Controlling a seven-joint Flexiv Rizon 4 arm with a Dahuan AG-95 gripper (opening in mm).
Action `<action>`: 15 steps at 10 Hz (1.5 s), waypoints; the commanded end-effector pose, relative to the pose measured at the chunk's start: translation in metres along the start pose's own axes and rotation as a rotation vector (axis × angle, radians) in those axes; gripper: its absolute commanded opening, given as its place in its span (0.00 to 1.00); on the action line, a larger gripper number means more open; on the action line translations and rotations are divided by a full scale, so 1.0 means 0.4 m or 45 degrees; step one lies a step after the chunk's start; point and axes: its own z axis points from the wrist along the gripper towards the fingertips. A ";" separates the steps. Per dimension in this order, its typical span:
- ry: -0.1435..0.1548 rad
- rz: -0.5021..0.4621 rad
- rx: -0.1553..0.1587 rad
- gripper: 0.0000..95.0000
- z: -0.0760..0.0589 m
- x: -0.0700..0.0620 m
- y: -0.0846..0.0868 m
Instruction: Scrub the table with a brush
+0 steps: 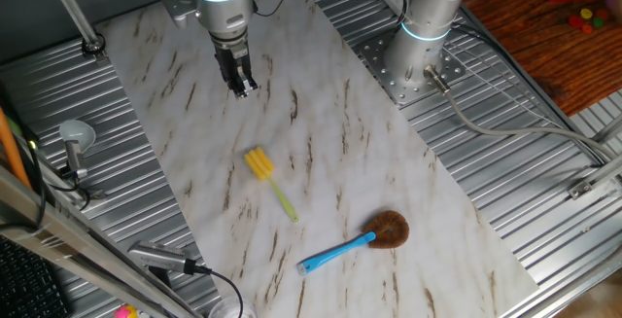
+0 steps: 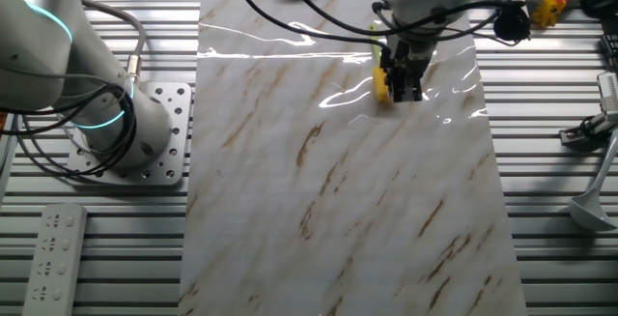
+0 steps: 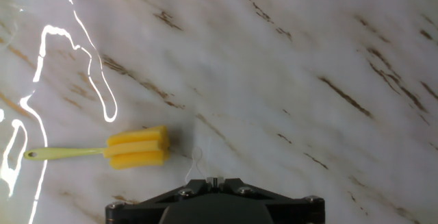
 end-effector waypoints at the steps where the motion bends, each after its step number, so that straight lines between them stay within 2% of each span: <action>1: 0.001 0.000 0.002 0.00 0.001 -0.001 0.000; 6: 0.002 -0.004 0.003 0.00 0.001 -0.001 0.000; 7: 0.002 -0.063 -0.002 0.00 0.002 -0.001 0.000; 12: 0.004 -0.074 0.002 0.00 0.002 0.000 0.000; 15: -0.005 -0.286 0.009 0.00 0.006 0.013 -0.003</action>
